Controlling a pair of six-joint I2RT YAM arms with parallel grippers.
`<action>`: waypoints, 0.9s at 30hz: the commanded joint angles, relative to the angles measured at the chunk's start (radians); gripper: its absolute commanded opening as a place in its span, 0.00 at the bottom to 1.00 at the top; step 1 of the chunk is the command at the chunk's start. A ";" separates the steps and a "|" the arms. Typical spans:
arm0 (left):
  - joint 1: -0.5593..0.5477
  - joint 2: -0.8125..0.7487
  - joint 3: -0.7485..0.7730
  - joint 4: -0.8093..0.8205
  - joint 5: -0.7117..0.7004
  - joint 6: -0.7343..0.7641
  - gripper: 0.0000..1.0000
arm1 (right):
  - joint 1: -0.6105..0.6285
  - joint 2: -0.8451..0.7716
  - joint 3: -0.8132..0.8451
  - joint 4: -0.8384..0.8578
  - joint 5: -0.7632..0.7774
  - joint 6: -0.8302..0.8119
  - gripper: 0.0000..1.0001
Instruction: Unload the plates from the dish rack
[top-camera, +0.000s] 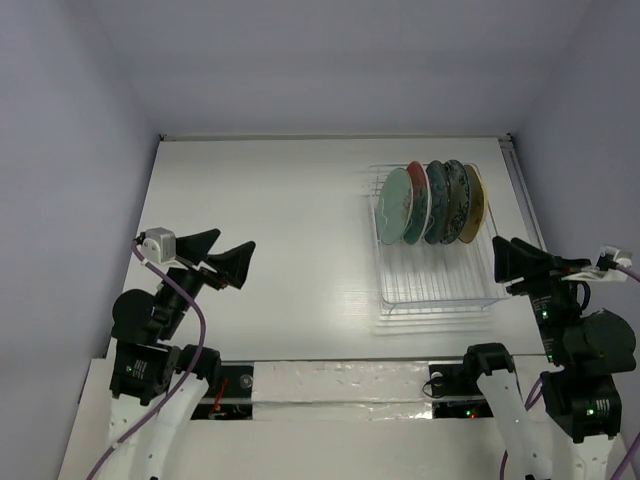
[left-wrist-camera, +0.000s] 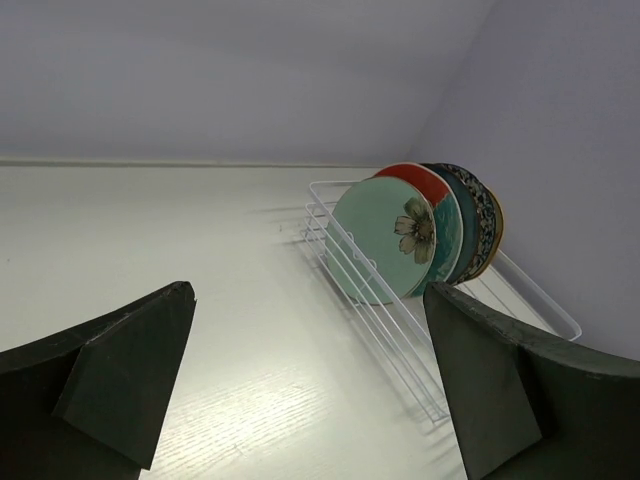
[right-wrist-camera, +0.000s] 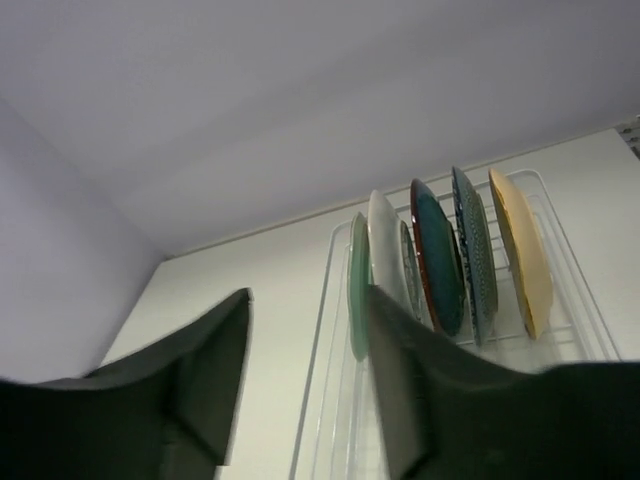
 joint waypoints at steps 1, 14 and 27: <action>-0.004 -0.003 0.020 0.032 0.025 0.014 0.99 | -0.004 0.029 0.024 -0.004 -0.030 -0.019 0.50; -0.004 0.055 0.006 -0.020 -0.004 -0.018 0.00 | -0.004 0.170 0.026 0.028 -0.175 -0.049 0.00; -0.004 0.109 -0.009 -0.023 -0.037 -0.021 0.14 | 0.146 0.486 0.056 0.135 -0.028 -0.043 0.00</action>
